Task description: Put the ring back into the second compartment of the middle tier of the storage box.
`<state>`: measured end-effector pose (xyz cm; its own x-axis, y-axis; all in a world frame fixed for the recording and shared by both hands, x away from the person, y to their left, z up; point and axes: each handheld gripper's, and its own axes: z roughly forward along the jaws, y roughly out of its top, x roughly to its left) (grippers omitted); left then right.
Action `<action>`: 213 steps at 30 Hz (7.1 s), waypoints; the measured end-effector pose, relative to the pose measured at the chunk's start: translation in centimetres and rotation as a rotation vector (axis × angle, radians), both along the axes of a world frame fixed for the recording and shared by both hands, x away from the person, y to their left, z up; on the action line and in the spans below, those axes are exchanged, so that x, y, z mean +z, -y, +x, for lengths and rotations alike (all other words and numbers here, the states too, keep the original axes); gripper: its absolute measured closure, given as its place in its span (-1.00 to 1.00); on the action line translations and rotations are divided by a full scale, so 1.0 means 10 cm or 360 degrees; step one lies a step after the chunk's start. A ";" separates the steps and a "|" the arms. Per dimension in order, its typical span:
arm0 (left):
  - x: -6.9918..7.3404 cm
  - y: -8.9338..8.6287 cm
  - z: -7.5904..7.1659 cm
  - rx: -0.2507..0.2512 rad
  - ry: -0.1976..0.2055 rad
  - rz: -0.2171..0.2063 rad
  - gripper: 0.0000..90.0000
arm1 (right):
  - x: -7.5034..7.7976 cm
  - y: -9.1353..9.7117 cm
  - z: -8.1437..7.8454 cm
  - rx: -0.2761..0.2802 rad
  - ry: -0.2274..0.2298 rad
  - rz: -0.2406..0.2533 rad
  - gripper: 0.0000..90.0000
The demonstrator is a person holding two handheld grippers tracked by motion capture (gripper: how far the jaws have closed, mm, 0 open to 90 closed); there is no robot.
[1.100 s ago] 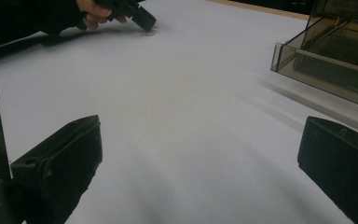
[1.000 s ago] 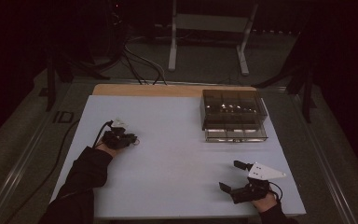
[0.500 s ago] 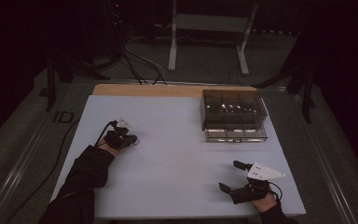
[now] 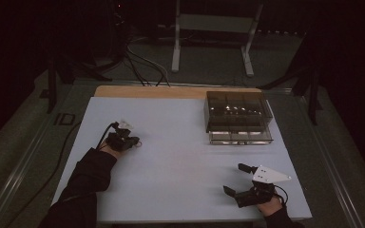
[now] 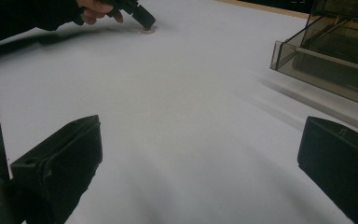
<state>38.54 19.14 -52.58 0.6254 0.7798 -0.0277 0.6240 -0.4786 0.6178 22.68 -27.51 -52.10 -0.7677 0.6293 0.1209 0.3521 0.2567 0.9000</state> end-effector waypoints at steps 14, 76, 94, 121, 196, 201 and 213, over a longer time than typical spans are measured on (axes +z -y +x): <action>0.15 0.05 0.00 -0.0015 0.0037 -0.0005 1.00 | 0.00 0.00 0.00 -0.0003 0.0001 -0.0003 -1.00; 0.73 0.84 -0.06 -0.0389 0.0092 -0.0213 1.00 | 0.00 0.00 0.00 0.0002 -0.0004 -0.0010 -1.00; 0.83 1.16 -0.03 -0.0532 0.0086 -0.0248 1.00 | 0.00 0.00 0.00 0.0007 -0.0007 -0.0010 -1.00; 1.05 1.58 -0.05 -0.0686 0.0111 -0.0331 1.00 | -0.01 -0.01 -0.01 0.0011 -0.0013 -0.0014 -1.00; 0.97 2.95 0.41 -0.0812 0.0069 -0.0452 1.00 | -0.01 0.05 -0.03 0.0010 -0.0011 0.0002 -1.00; 0.93 2.99 0.45 -0.0790 0.0053 -0.0448 1.00 | 0.00 0.05 -0.03 0.0009 -0.0010 0.0005 -1.00; 0.91 3.14 0.53 -0.0764 0.0111 -0.0503 0.97 | -0.01 0.05 -0.03 0.0017 -0.0017 0.0008 -1.00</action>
